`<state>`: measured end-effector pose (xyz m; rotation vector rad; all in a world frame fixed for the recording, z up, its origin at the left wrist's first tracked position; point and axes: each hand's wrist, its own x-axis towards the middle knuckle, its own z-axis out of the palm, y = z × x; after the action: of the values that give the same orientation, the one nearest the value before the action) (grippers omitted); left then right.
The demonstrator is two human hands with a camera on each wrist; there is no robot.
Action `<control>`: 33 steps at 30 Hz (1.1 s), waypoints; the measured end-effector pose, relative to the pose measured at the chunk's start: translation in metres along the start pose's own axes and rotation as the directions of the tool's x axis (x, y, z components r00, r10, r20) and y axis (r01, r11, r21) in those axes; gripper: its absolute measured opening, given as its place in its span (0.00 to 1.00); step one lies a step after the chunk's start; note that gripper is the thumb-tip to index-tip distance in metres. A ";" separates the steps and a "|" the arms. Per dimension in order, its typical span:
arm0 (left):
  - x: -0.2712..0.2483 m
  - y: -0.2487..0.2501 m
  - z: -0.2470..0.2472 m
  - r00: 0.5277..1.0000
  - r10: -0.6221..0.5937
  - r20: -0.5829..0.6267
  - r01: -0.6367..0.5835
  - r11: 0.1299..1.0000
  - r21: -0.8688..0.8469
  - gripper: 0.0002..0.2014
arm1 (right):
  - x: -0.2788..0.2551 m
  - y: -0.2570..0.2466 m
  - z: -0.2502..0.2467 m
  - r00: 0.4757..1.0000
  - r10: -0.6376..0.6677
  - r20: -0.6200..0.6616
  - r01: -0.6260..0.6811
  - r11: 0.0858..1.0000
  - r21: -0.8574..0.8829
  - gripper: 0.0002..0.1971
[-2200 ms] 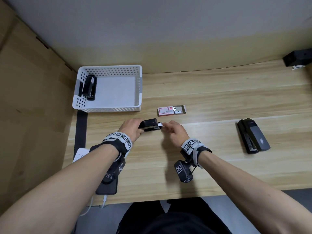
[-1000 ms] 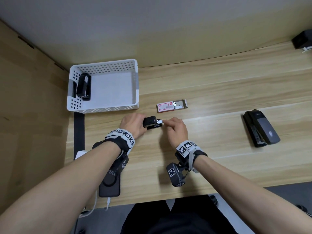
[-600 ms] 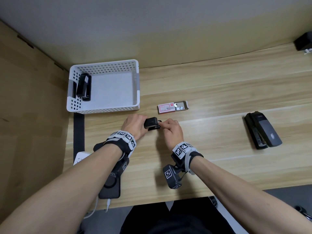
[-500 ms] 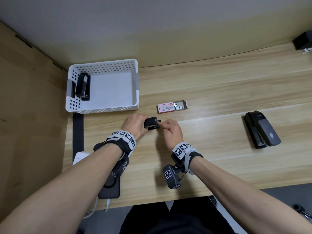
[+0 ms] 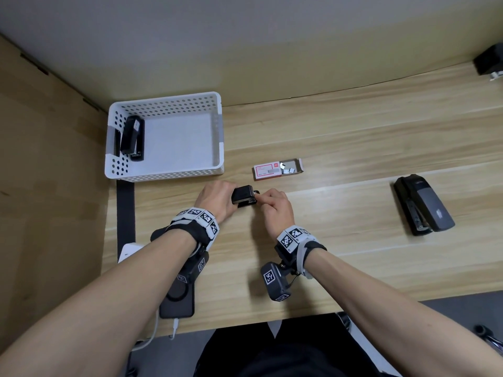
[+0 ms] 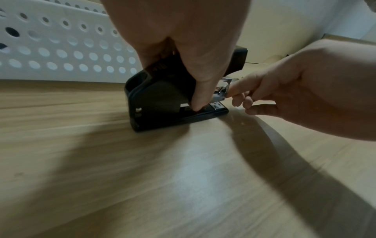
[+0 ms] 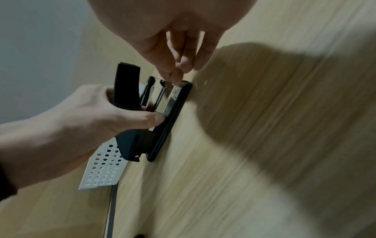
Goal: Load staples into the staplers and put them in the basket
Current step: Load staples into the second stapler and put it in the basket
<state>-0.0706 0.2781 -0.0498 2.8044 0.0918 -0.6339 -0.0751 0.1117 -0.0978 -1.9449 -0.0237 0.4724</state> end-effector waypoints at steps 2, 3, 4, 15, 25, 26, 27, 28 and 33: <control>0.000 -0.002 0.001 1.000 0.004 -0.008 -0.004 1.000 -0.001 0.03 | 0.001 0.002 -0.003 0.999 -0.021 0.036 0.022 1.000 -0.015 0.24; 0.000 -0.002 0.001 1.000 0.007 -0.010 -0.007 1.000 0.003 0.03 | 0.001 0.003 -0.006 0.998 -0.033 0.057 0.035 0.999 -0.028 0.24; 0.000 -0.002 0.001 1.000 0.008 -0.008 -0.008 1.000 0.005 0.03 | 0.002 0.005 -0.008 0.997 -0.041 0.070 0.044 0.998 -0.040 0.24; -0.006 0.010 0.007 0.998 -0.067 0.018 0.067 0.997 -0.027 0.04 | 0.001 0.015 -0.050 0.996 0.016 -0.085 -0.023 0.997 -0.078 0.20; -0.039 0.052 0.026 0.928 -0.329 0.174 0.371 0.844 -0.387 0.19 | -0.030 -0.002 -0.075 0.984 0.087 0.153 -0.074 0.993 -0.089 0.13; -0.042 0.055 0.026 0.911 -0.353 0.215 0.413 0.785 -0.461 0.22 | -0.032 -0.004 -0.076 0.975 0.085 0.203 -0.064 0.992 -0.110 0.12; -0.043 0.057 0.026 0.896 -0.360 0.260 0.444 0.718 -0.536 0.23 | -0.034 -0.006 -0.078 0.963 0.085 0.256 -0.048 0.988 -0.145 0.12; -0.044 0.059 0.027 0.886 -0.352 0.303 0.464 0.649 -0.603 0.23 | -0.036 -0.009 -0.079 0.948 0.085 0.306 -0.028 0.982 -0.187 0.12; -0.044 0.054 0.037 0.869 -0.280 0.409 0.493 0.403 -0.771 0.32 | -0.044 -0.008 -0.091 0.851 0.191 0.490 0.024 0.916 -0.400 0.27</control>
<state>-0.1196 0.2163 -0.0499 1.6793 0.8195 -0.7142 -0.0836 0.0249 -0.0464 -2.1535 -0.4135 1.1215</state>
